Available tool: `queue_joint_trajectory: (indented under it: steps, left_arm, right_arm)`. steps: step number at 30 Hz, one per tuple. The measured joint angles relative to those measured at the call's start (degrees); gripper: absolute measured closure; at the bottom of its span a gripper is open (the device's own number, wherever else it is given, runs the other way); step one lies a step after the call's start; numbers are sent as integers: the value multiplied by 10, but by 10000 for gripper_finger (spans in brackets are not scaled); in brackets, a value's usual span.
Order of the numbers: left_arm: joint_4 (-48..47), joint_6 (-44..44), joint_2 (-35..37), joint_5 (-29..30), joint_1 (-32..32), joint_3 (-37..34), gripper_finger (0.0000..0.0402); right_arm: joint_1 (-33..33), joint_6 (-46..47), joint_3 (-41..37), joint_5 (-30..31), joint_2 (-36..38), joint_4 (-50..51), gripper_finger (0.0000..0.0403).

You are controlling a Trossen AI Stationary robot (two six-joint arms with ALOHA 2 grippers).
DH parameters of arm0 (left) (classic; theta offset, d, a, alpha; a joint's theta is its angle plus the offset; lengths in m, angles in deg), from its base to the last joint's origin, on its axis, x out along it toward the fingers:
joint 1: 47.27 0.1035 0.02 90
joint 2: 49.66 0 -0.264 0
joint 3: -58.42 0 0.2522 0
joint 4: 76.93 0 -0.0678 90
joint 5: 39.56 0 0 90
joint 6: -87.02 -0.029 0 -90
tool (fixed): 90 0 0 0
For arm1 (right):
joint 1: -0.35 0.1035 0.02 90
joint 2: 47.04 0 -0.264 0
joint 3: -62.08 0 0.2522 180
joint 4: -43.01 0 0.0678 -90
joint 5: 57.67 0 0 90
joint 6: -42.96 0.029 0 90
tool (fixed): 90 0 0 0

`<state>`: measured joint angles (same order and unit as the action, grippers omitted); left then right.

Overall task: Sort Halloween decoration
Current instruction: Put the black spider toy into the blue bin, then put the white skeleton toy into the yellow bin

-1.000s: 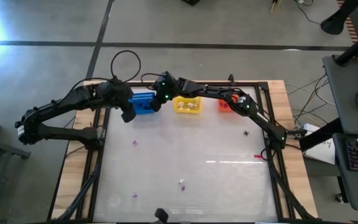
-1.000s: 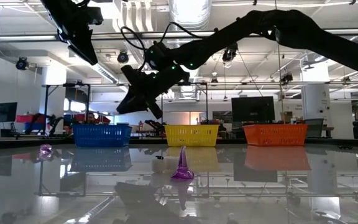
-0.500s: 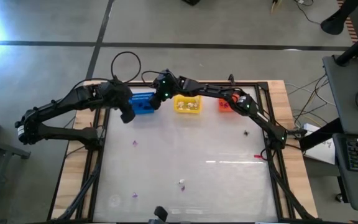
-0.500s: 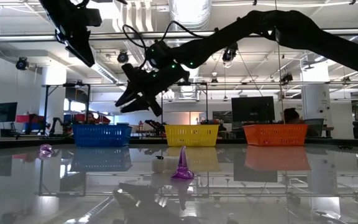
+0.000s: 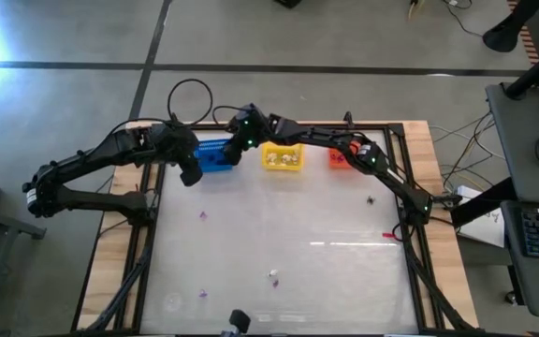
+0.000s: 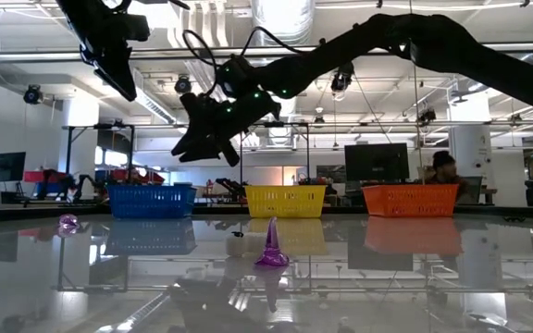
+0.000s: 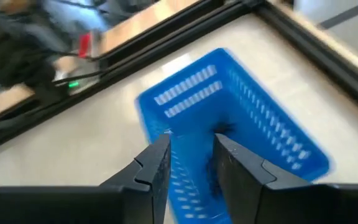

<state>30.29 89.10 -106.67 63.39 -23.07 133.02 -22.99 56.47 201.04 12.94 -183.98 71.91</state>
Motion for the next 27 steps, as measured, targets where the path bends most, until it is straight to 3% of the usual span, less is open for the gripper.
queue_joint_trajectory:
  steps: [7, 11, 15, 22, 27]
  left_arm:
    - [-1, 0, 0, 0, 0, 0, 251]
    - [-11, 0, 0, -2, 0, 0, 251]
    - [-41, -1, 0, -43, 0, 0, 251]
    - [-93, -1, 0, -96, -2, -2, 251]
    - [-100, -22, 0, -97, -3, -2, 251]
  right_arm:
    - [1, 39, 0, -8, 3, 12, 300]
    - [0, 46, 15, -46, 16, 110, 299]
    - [5, -34, 38, -45, 41, 218, 294]
    - [15, -127, 63, 62, 93, 395, 282]
    - [15, -114, 64, 75, 150, 492, 276]
